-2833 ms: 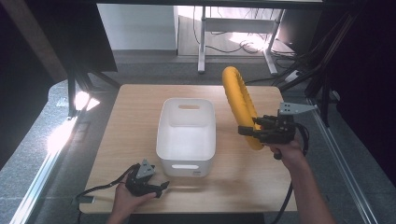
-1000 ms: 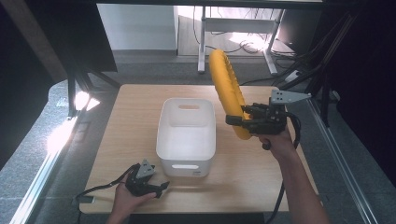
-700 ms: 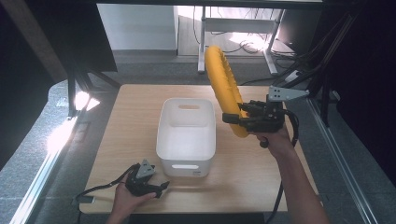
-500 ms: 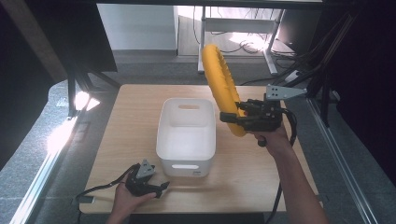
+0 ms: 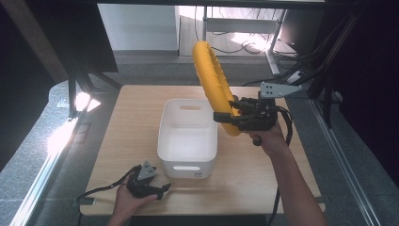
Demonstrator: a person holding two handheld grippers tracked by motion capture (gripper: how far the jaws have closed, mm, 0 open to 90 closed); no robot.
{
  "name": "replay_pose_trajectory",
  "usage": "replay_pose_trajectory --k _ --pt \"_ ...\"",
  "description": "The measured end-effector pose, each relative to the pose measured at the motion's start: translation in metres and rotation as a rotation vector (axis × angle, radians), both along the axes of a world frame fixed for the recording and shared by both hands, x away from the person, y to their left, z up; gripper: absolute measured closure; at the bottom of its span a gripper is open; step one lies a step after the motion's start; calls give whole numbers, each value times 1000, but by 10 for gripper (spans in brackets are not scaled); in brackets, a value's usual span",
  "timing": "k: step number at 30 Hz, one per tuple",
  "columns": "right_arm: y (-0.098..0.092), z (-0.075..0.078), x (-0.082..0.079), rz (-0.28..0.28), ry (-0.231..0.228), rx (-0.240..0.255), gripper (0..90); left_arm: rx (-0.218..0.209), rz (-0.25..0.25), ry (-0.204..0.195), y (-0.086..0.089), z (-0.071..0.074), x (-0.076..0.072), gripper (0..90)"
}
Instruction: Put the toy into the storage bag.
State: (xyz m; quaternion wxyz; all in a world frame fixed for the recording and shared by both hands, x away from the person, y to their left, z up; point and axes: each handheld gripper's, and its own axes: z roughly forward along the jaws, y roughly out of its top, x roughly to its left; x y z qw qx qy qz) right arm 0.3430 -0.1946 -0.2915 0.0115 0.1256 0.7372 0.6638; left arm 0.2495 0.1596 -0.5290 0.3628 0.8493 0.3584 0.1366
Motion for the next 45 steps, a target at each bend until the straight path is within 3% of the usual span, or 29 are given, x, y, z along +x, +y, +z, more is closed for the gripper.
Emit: replay_pose_trajectory --k 28,45 --pt "37 2 1 81 3 -2 506 12 -5 -1 1 0 0 158" --pt "52 -7 -2 128 16 -9 505 13 -6 1 1 0 0 157"
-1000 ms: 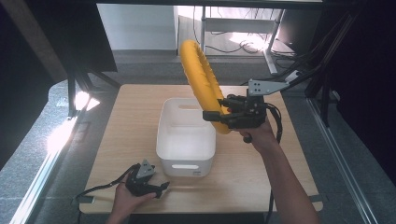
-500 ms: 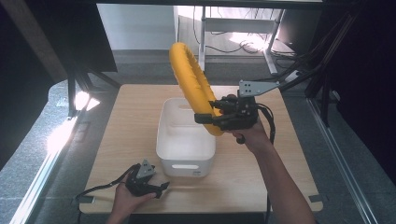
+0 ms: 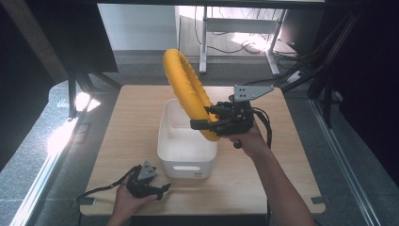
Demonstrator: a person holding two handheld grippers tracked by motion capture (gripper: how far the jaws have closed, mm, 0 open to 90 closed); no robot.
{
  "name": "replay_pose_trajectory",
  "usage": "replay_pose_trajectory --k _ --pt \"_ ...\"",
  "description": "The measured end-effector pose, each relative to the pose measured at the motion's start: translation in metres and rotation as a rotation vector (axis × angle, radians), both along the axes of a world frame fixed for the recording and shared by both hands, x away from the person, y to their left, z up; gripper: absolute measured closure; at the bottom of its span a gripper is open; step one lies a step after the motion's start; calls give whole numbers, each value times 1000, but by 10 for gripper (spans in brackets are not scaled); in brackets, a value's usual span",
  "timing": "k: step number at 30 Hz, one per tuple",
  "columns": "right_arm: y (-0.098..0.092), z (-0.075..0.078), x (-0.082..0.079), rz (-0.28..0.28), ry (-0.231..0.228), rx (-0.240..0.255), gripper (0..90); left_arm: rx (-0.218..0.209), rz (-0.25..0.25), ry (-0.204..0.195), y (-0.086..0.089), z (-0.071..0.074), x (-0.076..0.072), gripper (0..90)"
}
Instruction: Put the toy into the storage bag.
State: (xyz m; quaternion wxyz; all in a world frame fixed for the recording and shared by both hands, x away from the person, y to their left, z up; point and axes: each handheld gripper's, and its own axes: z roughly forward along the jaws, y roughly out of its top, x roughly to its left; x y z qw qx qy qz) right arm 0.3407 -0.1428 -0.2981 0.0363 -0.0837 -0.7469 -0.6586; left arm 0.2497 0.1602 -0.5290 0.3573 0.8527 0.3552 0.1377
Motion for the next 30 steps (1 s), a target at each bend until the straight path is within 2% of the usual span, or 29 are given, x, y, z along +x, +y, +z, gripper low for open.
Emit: replay_pose_trajectory --k 11,21,30 --pt "10 -10 -1 33 20 -14 505 -4 3 0 0 0 0 157" --pt "16 -22 1 44 45 -39 505 -2 3 2 -1 -1 0 156" --pt "16 -29 0 58 57 -41 504 0 2 6 -1 -1 0 156"
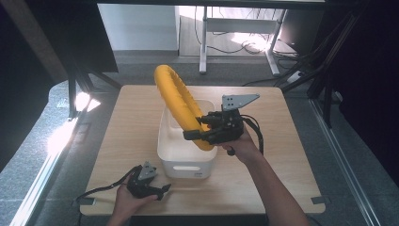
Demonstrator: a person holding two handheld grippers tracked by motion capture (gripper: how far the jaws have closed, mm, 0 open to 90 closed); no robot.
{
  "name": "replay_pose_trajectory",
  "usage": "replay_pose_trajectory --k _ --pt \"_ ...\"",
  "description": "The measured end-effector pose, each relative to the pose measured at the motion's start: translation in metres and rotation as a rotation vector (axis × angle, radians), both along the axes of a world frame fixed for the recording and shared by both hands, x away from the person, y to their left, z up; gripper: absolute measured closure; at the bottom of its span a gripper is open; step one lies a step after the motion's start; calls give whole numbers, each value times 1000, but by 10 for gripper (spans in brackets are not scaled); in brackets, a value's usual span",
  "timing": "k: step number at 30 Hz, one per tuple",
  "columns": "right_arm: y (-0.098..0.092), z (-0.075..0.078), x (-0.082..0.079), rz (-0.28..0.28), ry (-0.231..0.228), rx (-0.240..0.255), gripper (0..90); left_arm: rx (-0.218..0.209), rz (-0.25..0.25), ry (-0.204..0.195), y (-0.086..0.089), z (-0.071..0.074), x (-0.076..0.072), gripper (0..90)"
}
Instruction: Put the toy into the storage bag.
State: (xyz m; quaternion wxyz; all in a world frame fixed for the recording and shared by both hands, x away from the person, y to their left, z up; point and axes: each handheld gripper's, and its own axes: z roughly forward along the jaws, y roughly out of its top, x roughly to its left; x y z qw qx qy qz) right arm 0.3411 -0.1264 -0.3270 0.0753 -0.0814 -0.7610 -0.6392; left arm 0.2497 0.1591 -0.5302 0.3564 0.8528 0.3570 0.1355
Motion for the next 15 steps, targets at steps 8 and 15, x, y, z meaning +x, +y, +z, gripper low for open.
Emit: replay_pose_trajectory --k 8,15 --pt "0 -10 2 2 23 -13 504 3 -2 5 -1 -1 0 151" --pt "0 -18 3 4 37 -21 504 7 -4 9 -1 -1 0 150"
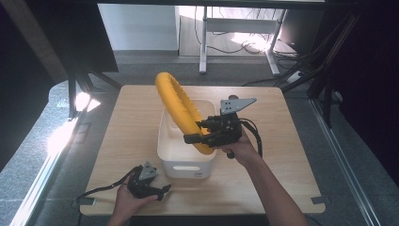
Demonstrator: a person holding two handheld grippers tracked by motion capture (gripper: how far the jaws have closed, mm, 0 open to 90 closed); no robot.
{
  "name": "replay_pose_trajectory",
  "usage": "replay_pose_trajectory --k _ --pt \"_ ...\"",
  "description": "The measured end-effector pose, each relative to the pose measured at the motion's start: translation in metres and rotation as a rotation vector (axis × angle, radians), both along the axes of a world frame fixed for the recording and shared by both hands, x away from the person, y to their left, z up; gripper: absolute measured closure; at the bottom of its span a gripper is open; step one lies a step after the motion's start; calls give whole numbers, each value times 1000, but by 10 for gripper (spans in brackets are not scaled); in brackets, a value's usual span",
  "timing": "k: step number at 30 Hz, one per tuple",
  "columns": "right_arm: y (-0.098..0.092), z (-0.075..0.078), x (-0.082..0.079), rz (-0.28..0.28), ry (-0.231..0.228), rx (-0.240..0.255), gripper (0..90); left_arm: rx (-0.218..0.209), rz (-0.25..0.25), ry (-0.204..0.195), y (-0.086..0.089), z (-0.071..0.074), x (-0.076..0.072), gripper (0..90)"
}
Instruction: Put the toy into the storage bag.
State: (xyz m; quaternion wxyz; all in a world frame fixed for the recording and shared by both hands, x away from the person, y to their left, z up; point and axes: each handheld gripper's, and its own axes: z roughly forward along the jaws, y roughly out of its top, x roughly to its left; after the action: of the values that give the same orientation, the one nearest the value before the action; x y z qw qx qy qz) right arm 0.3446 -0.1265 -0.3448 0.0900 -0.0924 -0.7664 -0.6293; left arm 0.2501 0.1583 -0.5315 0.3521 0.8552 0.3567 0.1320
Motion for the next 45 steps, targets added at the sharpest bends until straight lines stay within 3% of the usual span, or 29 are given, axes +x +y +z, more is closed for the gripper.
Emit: replay_pose_trajectory --k 34,40,45 --pt "3 -41 12 8 86 -67 496 1 -8 6 -1 -1 0 150" --pt "-2 -46 16 -20 56 -81 477 1 -8 8 -1 -2 1 150" --pt "-5 -45 13 -34 0 -87 451 9 -10 11 -1 -3 1 150"
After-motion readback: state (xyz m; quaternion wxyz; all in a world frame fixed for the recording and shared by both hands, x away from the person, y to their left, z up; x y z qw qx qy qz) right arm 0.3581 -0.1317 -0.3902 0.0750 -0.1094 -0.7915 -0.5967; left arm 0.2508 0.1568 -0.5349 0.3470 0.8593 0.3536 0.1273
